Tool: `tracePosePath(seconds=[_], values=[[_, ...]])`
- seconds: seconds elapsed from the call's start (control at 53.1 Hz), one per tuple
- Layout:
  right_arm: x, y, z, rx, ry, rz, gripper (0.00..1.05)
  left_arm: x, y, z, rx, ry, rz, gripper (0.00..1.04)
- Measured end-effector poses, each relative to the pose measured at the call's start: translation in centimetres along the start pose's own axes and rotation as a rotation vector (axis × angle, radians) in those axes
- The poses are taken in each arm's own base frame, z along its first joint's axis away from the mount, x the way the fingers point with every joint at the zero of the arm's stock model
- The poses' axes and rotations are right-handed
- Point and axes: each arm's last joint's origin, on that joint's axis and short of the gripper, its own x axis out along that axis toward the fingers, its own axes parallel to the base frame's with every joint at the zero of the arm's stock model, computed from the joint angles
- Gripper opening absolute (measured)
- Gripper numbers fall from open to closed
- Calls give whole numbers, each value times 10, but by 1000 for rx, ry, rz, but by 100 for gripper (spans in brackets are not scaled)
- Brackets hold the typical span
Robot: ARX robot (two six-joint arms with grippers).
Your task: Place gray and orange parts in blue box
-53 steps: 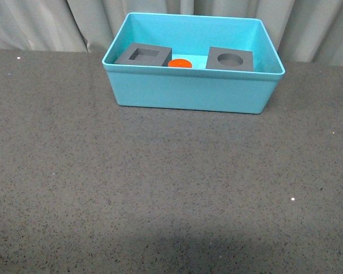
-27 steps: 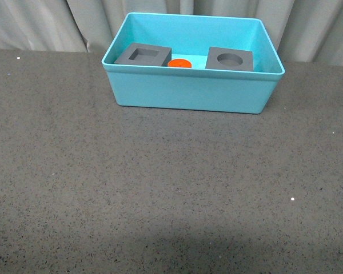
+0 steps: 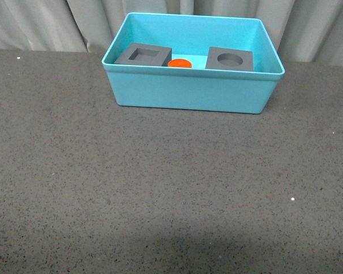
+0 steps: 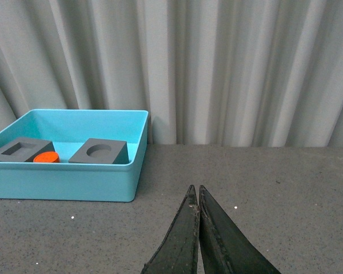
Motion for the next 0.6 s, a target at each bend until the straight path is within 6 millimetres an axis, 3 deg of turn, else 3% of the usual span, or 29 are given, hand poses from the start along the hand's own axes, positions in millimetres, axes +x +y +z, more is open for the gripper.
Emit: tracePosePath(seconds=[0.264,0.396,0.603], values=[[-11,0,-3,0,6,2,0,0,0,0,0,0,0,98],[-11,0,-3,-1,6,2,30,0,0,0,0,0,0,98],[-11,0,-3,-1,6,2,65,0,0,0,0,0,0,98]])
